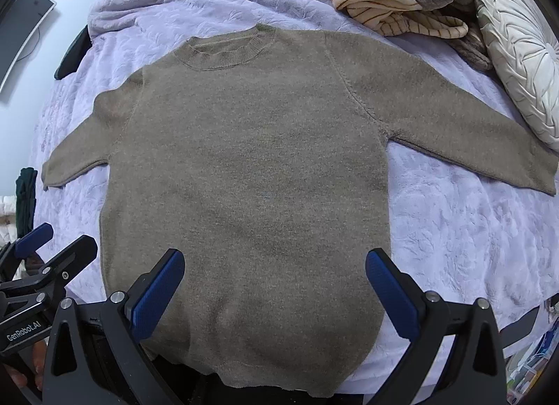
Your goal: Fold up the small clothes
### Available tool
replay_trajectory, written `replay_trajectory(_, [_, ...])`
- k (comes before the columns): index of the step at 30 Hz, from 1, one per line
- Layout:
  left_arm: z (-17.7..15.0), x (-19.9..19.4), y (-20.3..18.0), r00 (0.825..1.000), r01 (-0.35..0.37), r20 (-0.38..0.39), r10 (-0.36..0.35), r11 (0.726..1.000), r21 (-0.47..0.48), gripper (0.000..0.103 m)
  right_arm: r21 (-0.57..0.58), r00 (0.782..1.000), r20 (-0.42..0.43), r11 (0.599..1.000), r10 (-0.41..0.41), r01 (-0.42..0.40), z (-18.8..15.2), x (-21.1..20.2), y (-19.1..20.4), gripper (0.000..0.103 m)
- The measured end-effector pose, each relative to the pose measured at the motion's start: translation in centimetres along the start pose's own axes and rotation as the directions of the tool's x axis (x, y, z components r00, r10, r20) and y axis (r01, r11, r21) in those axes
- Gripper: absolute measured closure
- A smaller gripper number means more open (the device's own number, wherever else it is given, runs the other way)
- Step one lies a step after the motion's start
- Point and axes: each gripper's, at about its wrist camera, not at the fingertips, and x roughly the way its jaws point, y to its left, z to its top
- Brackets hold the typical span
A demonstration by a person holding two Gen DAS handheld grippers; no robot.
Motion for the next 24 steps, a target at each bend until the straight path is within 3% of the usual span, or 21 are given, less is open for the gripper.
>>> replay_trajectory(6, [0.0, 0.3, 0.1, 1.0, 0.008, -0.01, -0.008, 1.0, 0.005, 0.0, 0.009, 1.0, 0.008, 1.0, -0.012, 0.012, 0.1, -0.2, -0.1, 0.0])
replay_trajectory(19, [-0.7, 1.8, 0.7, 0.993, 0.106, -0.054, -0.106, 0.994, 0.001, 0.0, 0.049, 0.999, 0.005, 0.998, -0.038, 0.037, -0.4, -0.4, 0.6, 0.0])
replay_trajectory(24, [-0.9, 2.2, 1.0, 0.996, 0.084, -0.041, -0.084, 0.996, 0.012, 0.0, 0.072, 0.998, 0.005, 0.996, -0.057, 0.056, 0.0, -0.2, 1.1, 0.0])
